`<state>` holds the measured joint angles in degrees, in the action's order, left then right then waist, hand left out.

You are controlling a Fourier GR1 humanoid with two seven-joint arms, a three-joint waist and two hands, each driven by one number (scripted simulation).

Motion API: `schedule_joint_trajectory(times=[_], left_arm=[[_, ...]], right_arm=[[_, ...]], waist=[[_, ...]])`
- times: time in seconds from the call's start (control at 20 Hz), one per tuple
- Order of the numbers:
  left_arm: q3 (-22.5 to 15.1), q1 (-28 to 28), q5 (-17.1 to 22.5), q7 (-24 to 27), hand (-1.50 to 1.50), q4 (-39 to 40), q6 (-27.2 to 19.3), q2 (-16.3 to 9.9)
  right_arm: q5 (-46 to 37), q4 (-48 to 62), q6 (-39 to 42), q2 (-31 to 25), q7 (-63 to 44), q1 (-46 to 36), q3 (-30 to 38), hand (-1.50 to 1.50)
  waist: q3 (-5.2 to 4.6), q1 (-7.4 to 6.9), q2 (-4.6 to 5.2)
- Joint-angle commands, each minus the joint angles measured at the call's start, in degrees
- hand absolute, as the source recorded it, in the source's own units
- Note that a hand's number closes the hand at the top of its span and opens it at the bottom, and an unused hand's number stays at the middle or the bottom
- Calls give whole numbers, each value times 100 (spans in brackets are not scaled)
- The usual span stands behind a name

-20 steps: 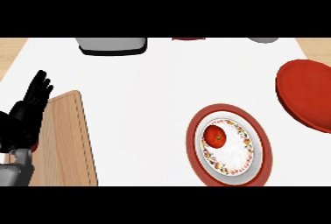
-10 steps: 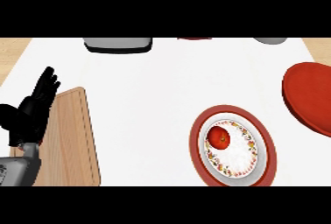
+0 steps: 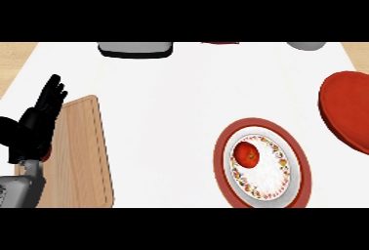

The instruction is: Pick the sweet potato from the plate and place it in the bowl

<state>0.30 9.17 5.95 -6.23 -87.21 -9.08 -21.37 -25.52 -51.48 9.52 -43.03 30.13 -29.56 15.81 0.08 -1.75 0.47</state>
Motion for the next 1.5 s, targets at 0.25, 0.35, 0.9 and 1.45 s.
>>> schedule_joint_trajectory(times=[0.25,0.35,0.9,1.45], left_arm=[[62,238,25,-156,0,12,100,20],[-27,31,-11,78,0,-44,248,22],[32,384,-155,-57,0,160,-26,171],[140,105,-46,-68,0,-65,59,127]], right_arm=[[-1135,2229,-247,-143,-327,-876,-558,150],[-1200,2729,-308,-39,-27,-1044,-568,-150],[423,3897,1477,-277,1198,-1644,929,-150],[1226,4589,3383,-1746,625,-1213,1721,-150]], waist=[[8,-168,68],[13,-193,73],[36,-12,78],[64,-74,100]])
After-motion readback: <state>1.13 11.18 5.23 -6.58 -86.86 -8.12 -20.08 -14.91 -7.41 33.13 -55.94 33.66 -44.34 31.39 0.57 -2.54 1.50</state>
